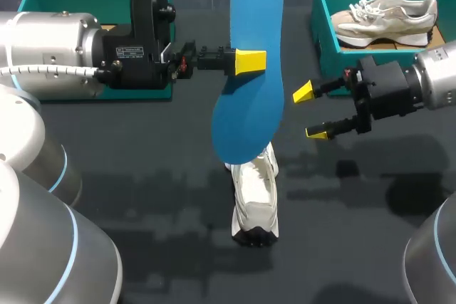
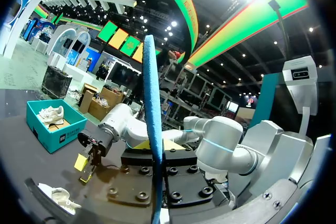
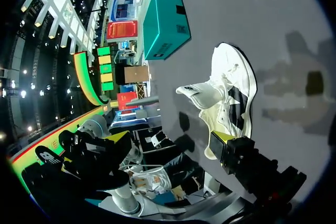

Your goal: Take the shoe out of the shoebox, open the shoe tongue, remove and reinsert the insole, then place the shoe into the shoebox

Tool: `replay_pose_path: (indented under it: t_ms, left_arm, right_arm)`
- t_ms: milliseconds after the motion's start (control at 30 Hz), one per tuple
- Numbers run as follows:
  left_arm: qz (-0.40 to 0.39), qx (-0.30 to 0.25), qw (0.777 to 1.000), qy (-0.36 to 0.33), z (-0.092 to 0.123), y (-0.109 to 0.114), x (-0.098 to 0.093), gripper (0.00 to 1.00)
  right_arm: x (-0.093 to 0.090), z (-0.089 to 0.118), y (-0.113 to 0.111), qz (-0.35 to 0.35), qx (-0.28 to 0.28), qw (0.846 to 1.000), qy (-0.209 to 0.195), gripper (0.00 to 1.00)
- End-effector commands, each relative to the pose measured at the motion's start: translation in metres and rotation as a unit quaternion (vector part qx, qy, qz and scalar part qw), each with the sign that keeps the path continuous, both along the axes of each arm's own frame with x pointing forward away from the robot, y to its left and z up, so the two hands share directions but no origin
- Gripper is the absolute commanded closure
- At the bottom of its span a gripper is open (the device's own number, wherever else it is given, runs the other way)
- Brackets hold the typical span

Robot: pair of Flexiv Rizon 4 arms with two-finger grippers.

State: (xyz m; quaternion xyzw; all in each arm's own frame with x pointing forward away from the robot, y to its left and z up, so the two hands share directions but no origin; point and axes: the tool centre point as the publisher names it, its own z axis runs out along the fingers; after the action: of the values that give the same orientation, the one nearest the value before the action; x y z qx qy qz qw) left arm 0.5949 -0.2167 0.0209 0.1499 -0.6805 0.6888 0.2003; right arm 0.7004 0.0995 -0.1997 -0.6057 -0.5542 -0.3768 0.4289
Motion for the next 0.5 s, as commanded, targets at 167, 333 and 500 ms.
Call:
replay_pose_path:
  t_ms: [167, 333, 500]
  left_arm:
    - [-0.004, -0.023, 0.997, -0.068, -0.004, -0.003, 0.006, 1.00]
    - [0.012, -0.014, 0.990, -0.142, -0.007, -0.001, 0.019, 1.00]
    - [0.053, 0.023, 0.932, -0.359, -0.014, -0.004, 0.031, 1.00]
  right_arm:
    - [0.008, 0.014, 0.002, -0.016, 0.070, 0.997, 0.008, 0.00]
    - [0.012, 0.026, 0.006, -0.029, 0.082, 0.996, 0.015, 0.00]
    - [0.016, 0.035, 0.009, -0.037, 0.103, 0.994, 0.023, 0.00]
